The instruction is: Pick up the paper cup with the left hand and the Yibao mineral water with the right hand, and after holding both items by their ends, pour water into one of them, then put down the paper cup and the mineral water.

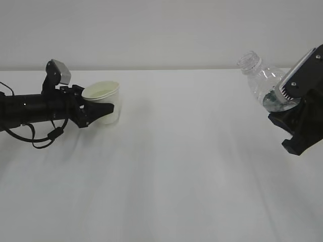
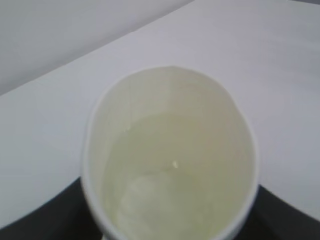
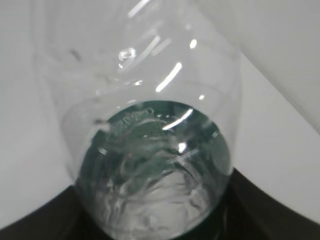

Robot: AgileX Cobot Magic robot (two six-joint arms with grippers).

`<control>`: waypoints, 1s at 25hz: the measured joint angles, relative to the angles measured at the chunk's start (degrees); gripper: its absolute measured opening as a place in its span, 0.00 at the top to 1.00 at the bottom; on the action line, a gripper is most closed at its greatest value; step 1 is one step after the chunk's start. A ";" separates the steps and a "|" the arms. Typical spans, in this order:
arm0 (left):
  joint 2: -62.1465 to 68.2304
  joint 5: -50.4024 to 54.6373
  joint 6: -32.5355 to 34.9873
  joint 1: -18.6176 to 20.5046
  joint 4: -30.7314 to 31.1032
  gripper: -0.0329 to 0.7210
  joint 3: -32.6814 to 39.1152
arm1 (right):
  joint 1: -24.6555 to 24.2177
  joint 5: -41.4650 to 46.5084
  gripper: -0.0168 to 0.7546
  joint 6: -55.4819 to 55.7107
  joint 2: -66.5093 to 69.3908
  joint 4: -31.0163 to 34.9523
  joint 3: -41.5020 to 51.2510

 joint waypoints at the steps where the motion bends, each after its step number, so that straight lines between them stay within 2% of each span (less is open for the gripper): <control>1: 0.46 0.00 0.23 0.00 -0.12 0.34 0.00 | 0.00 0.00 0.42 0.00 0.00 0.00 0.00; 25: 3.22 -2.72 2.89 0.00 -2.83 0.34 0.00 | 0.00 0.00 0.42 0.12 0.00 -0.19 0.00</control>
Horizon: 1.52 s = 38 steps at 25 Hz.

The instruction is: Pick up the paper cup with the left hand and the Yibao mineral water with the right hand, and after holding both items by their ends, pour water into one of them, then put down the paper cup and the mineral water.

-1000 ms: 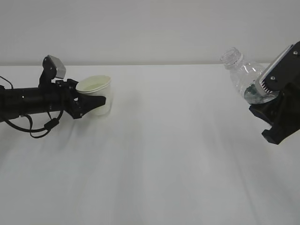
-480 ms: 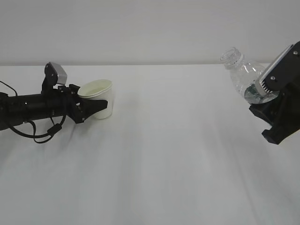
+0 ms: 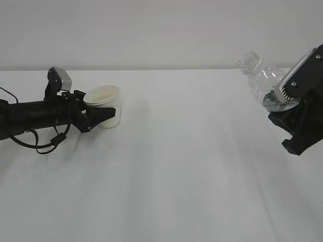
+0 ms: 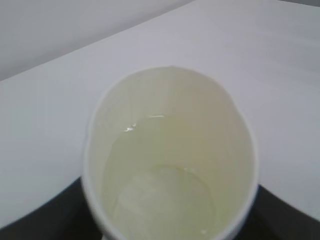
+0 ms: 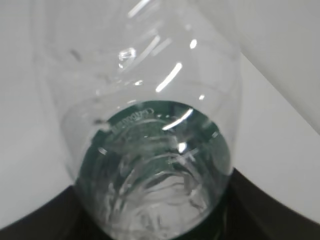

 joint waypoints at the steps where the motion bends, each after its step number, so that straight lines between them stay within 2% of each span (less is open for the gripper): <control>1: 0.00 0.00 0.00 0.00 0.00 0.32 0.00 | 0.00 0.00 0.42 0.00 0.00 0.00 0.00; 5: 0.00 0.56 0.03 0.00 0.00 0.27 0.00 | 0.00 0.00 0.42 0.00 0.00 0.00 0.00; 38: 0.00 2.54 0.12 0.00 3.91 0.17 -0.12 | 0.00 0.09 0.42 0.25 0.00 -0.09 0.00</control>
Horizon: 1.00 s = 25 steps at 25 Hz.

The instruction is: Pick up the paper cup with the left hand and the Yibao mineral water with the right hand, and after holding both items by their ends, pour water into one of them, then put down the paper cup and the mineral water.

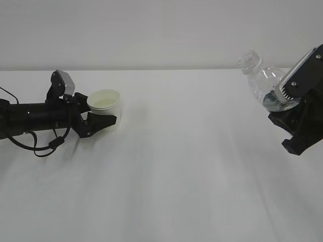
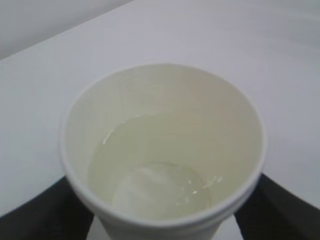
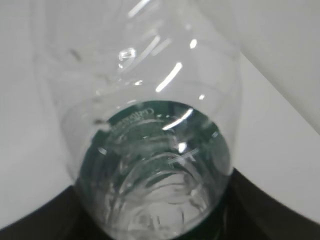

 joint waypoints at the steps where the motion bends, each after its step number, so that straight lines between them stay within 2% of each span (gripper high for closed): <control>1: 0.00 0.00 0.00 0.00 0.00 0.17 0.00 | 0.00 0.00 0.42 0.00 0.00 0.00 0.00; 12: 0.00 -0.21 0.00 0.00 -0.41 0.24 -0.01 | 0.00 0.00 0.42 0.00 0.00 -0.04 0.00; 14: 0.00 -0.44 0.00 0.00 -0.41 0.21 -0.01 | 0.00 0.00 0.42 0.00 0.00 -0.13 0.00; 18: 0.00 -1.69 -0.36 0.00 0.08 0.07 -0.11 | 0.00 0.00 0.42 0.00 0.00 -0.13 0.00; 25: 0.00 -1.83 -2.45 0.00 2.54 0.04 -0.11 | 0.00 0.00 0.42 0.00 0.00 -0.13 0.00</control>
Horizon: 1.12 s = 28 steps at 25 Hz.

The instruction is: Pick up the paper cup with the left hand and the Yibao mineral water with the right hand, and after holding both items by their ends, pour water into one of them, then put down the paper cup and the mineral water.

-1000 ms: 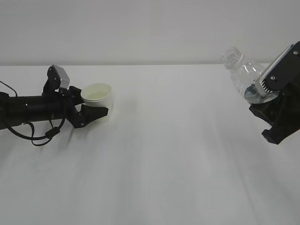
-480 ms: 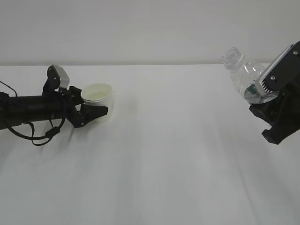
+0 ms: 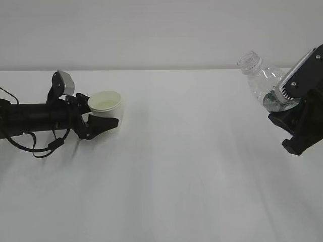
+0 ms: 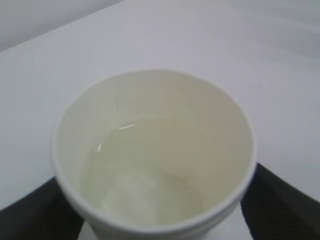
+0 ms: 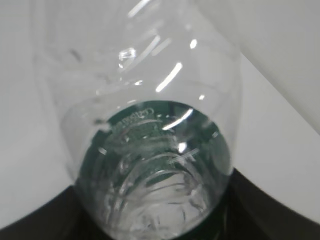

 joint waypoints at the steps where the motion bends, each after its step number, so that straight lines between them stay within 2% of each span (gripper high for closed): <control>1: 0.00 0.00 -0.07 0.00 0.28 0.04 0.00 | 0.00 0.00 0.42 0.00 0.00 0.00 0.00; 18: 0.00 -1.76 -1.68 5.62 2.80 0.04 0.00 | 0.00 0.00 0.42 0.00 0.00 0.00 0.00; 28: 0.00 -2.40 -3.57 6.20 6.94 0.04 0.00 | 0.00 0.00 0.42 0.00 0.00 -0.17 0.00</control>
